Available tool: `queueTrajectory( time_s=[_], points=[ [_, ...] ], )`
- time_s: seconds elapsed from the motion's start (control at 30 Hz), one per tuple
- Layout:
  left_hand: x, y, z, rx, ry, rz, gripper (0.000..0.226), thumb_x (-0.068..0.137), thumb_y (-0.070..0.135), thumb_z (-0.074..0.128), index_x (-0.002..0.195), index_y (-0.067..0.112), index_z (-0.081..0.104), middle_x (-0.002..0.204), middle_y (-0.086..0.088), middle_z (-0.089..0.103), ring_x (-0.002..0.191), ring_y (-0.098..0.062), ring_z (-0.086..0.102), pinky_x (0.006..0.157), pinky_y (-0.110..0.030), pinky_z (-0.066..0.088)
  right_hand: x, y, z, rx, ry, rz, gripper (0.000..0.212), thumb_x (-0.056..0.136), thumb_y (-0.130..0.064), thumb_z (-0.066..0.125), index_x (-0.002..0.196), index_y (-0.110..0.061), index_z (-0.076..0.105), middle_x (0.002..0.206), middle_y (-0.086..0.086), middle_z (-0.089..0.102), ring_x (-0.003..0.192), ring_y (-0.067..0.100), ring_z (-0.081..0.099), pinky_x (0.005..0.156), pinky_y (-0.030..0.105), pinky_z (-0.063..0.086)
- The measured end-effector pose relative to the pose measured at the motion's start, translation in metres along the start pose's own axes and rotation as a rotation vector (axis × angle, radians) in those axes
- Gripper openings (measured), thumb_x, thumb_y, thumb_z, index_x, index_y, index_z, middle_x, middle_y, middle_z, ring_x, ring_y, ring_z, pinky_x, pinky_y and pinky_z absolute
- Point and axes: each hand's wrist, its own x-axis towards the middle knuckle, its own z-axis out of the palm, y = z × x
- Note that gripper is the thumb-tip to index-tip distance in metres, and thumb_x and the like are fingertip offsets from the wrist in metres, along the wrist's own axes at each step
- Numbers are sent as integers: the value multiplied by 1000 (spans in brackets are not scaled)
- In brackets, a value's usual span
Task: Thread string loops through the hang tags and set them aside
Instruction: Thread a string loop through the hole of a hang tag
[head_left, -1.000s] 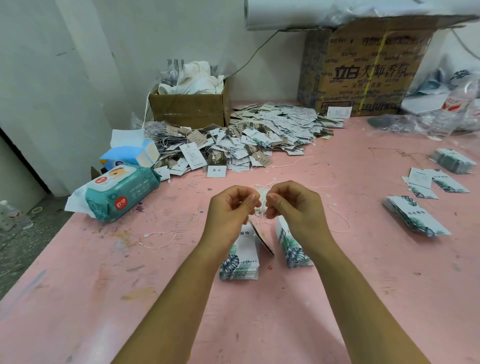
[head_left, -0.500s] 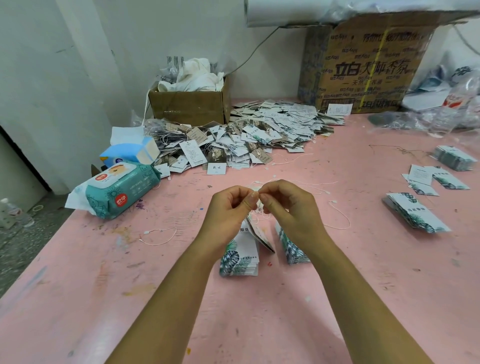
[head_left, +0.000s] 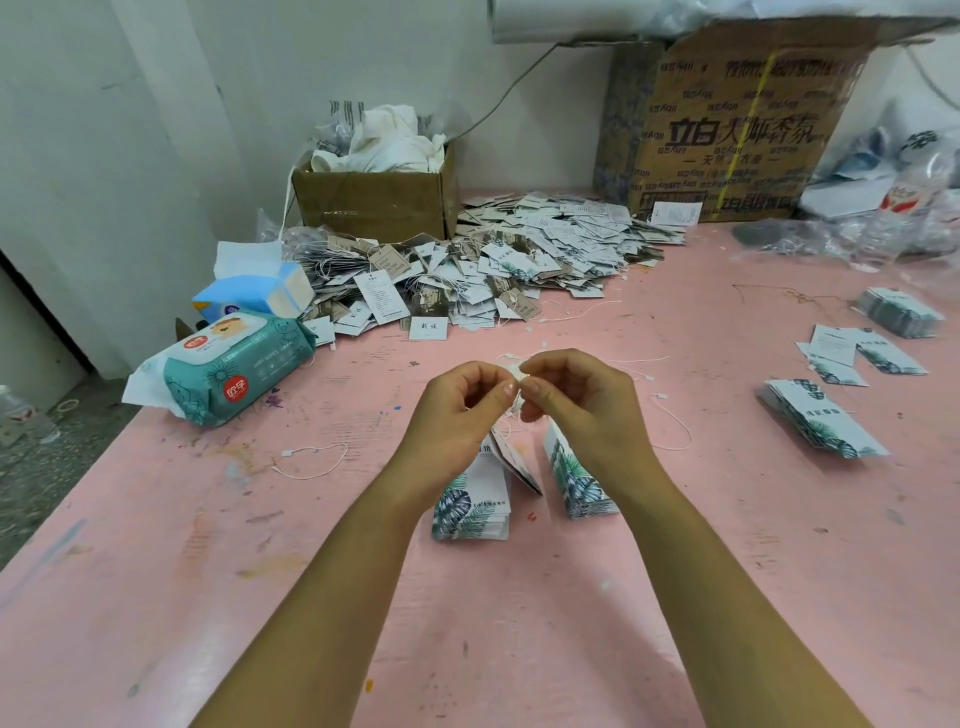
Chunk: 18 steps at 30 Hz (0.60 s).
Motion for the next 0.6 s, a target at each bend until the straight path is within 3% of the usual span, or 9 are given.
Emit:
queueTrajectory(
  time_s=[0.3,0.43,0.6],
  points=[
    [-1,2,-1,121,-7,21,14,89,10,60,79,19,61,67,8,55,65,-6,45,63,-23,39,3,-5,-4,30,6,96,25,76,6,68,70,-18,70,56,-4,65,51,11,58,55,23,52],
    [-1,3,-1,128,2,54,14,88,11,62,78,21,62,69,7,56,69,-14,44,65,-29,38,3,-7,-4,122,-5,147,22,78,9,63,75,-11,69,56,-2,66,51,11,60,55,22,53],
    [0,1,-2,153,9,60,13,86,13,64,77,22,62,65,14,58,64,-7,46,63,-26,39,3,-8,-3,150,-20,205,21,80,13,59,75,-7,64,56,0,65,51,12,61,56,25,56]
  ],
)
